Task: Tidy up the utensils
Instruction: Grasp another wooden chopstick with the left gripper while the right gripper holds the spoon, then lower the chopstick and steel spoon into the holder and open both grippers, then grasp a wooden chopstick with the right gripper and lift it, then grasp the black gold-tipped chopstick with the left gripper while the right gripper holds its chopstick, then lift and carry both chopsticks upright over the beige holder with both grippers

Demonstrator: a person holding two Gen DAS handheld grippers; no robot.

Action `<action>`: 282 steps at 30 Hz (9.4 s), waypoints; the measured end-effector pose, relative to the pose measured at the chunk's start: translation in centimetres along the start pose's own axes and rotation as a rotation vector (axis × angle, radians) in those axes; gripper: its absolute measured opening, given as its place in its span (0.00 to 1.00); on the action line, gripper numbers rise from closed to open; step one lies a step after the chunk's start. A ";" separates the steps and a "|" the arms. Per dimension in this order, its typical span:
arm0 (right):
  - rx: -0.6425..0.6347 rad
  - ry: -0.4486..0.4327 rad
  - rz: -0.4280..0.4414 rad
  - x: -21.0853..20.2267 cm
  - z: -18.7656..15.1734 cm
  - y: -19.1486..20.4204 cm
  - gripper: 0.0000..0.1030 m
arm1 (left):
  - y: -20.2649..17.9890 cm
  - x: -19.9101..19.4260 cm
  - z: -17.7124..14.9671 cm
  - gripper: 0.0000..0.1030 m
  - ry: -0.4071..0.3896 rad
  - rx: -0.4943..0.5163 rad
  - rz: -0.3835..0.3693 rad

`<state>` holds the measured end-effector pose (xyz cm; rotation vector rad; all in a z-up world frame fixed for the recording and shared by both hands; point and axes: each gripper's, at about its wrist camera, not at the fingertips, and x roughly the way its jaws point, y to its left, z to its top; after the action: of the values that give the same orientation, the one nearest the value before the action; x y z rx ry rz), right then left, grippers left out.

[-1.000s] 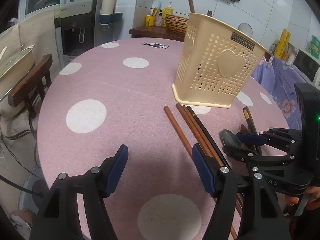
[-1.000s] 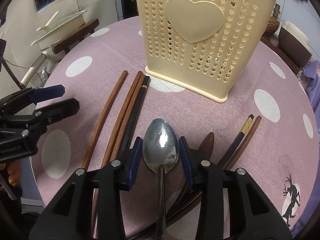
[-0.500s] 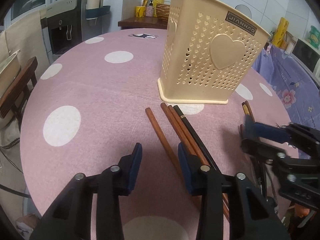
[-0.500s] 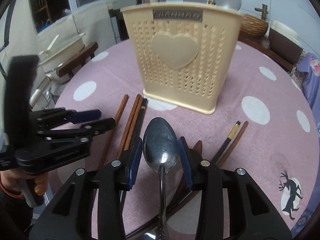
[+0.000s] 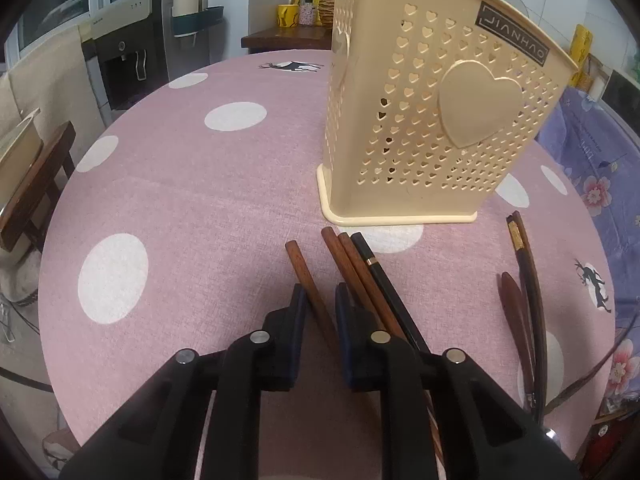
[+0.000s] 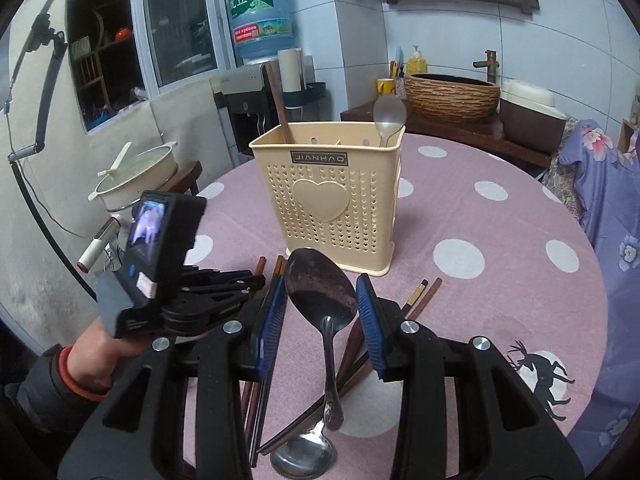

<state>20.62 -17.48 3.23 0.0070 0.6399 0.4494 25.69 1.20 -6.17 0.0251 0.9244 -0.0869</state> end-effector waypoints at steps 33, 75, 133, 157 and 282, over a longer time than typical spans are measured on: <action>0.026 -0.027 -0.008 -1.2 -0.6 -0.6 0.36 | -0.1 -1.1 0.7 0.08 -0.059 -0.025 0.046; 0.049 -0.137 0.054 -2.1 4.4 0.1 0.36 | 2.3 -18.5 4.7 0.07 -0.531 -0.034 -0.206; 0.051 -0.215 -0.221 3.9 6.1 -1.8 0.53 | -0.8 -11.6 8.0 0.56 -0.554 -0.023 -0.179; 0.362 0.221 -0.263 9.2 -4.4 -6.8 0.26 | 1.9 -7.1 -2.0 0.61 -0.293 -0.017 -0.080; 0.284 -0.266 -0.105 -7.6 0.2 -6.3 0.07 | -6.5 -13.1 2.8 0.08 -0.349 0.120 -0.362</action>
<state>17.84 -26.23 6.88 0.2970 0.4356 0.2470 19.48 -4.60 6.08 -0.0456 0.5649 -0.4685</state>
